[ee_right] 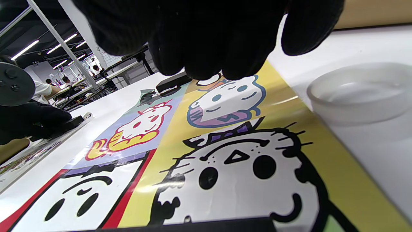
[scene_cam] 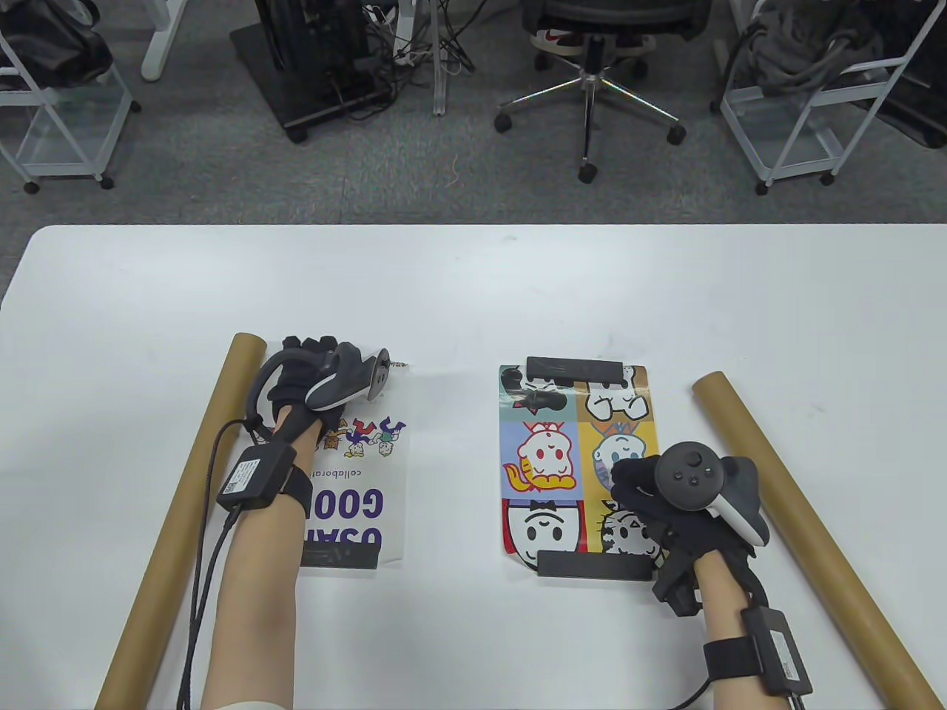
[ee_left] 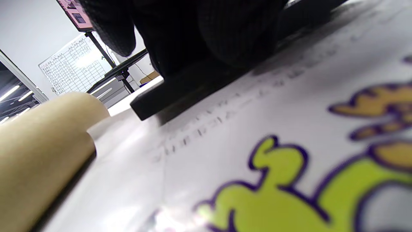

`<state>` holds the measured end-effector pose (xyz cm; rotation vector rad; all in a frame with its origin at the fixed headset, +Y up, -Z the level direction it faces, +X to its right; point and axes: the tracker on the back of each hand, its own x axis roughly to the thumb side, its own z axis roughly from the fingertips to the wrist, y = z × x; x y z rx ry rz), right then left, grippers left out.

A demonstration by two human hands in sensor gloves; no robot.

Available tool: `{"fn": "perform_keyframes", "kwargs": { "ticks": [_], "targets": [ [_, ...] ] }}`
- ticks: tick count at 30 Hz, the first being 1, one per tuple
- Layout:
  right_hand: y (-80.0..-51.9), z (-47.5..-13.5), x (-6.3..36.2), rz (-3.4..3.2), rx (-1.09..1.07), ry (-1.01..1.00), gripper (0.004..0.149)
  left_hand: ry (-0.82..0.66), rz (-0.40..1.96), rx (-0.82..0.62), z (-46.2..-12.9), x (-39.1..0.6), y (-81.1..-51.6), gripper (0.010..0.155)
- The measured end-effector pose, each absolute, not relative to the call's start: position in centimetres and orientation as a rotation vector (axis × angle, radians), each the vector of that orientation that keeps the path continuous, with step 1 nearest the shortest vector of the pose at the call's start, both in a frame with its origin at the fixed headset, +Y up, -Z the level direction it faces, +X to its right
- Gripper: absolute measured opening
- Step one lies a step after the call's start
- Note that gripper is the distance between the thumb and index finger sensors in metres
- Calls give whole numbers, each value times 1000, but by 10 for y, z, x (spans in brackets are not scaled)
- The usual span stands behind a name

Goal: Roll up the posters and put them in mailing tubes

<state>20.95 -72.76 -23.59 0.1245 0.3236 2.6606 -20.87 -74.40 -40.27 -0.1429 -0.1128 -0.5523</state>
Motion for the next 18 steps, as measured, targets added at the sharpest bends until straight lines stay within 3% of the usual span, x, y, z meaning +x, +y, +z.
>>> {"fn": "perform_keyframes", "kwargs": {
  "ticks": [10, 18],
  "targets": [
    [-728, -236, 207, 2667, 133, 331, 48, -99, -501, -45, -400, -205, -690, 65],
    [-728, -236, 206, 2672, 139, 332, 48, -123, -504, -134, -398, -196, -713, 65]
  ]
}}
